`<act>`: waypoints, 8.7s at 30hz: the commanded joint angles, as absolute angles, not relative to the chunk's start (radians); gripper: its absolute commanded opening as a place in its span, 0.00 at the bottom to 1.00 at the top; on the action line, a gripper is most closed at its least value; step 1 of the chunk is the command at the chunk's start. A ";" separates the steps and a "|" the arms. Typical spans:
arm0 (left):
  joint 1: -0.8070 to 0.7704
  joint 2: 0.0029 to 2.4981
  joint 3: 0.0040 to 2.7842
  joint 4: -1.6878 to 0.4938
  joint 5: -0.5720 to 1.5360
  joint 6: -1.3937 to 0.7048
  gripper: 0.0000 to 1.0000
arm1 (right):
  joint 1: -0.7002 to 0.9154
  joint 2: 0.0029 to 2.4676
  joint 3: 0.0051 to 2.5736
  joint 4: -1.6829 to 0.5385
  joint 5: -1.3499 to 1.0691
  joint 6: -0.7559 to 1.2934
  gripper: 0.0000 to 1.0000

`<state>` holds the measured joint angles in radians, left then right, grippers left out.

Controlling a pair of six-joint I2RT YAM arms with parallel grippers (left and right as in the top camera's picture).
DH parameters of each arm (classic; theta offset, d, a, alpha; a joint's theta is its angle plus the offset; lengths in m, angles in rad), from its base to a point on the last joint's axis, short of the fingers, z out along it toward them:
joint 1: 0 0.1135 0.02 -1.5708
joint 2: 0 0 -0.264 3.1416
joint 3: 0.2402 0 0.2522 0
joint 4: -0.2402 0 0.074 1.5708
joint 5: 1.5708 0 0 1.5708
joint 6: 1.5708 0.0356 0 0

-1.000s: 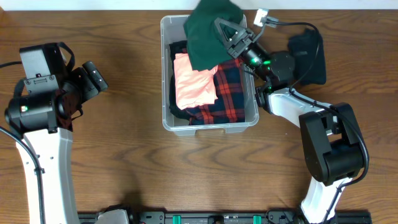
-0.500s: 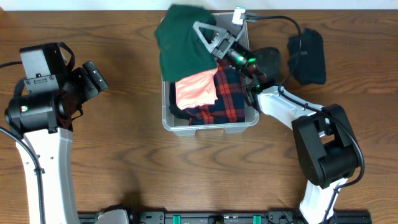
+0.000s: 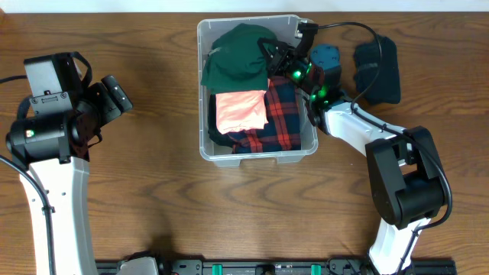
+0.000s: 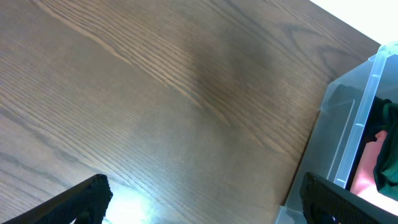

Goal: Pack container
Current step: 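Lower the green shirt into the container's top end and release, then move right gripper to the dark navy garment and grasp it, then lift the navy garment and carry it over the container, then lower the navy garment into the container and release, then press the clothes down inside the container with right gripper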

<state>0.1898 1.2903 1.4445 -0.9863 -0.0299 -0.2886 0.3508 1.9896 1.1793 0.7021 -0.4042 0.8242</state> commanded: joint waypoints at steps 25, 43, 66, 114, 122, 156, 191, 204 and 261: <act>0.195 1.295 1.441 -0.987 -0.035 -0.294 0.98 | -0.072 1.760 1.198 0.314 -0.760 0.692 0.99; 0.195 1.295 1.441 -0.987 -0.035 -0.294 0.98 | -0.361 1.869 1.198 -0.172 -0.418 0.280 0.99; 0.195 1.295 1.441 -0.987 -0.035 -0.294 0.98 | -0.361 2.151 1.197 -0.094 -0.661 0.411 0.35; 0.195 1.295 1.441 -0.987 -0.035 -0.294 0.98 | 0.419 1.699 1.197 -0.275 -0.636 0.268 0.07; 0.195 1.295 1.441 -0.987 -0.035 -0.294 0.98 | 0.484 1.617 1.197 -0.294 -0.502 0.264 0.63; 0.195 1.295 1.441 -0.987 -0.035 -0.294 0.98 | 0.504 1.909 1.197 0.076 -0.249 0.450 0.37; 0.195 1.295 1.441 -0.987 -0.035 -0.294 0.98 | 0.620 2.037 1.198 0.561 -0.213 0.377 0.15; 0.195 1.295 1.441 -0.987 -0.035 -0.294 0.98 | 0.592 2.039 1.198 0.297 -0.204 0.377 0.08; 0.195 1.295 1.441 -0.987 -0.035 -0.294 0.98 | 0.525 1.467 1.199 -0.035 0.205 0.186 0.77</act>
<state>0.1898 1.2907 1.4441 -0.9863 -0.0299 -0.2886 0.5911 1.5318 1.1957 -0.0013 0.1993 0.2081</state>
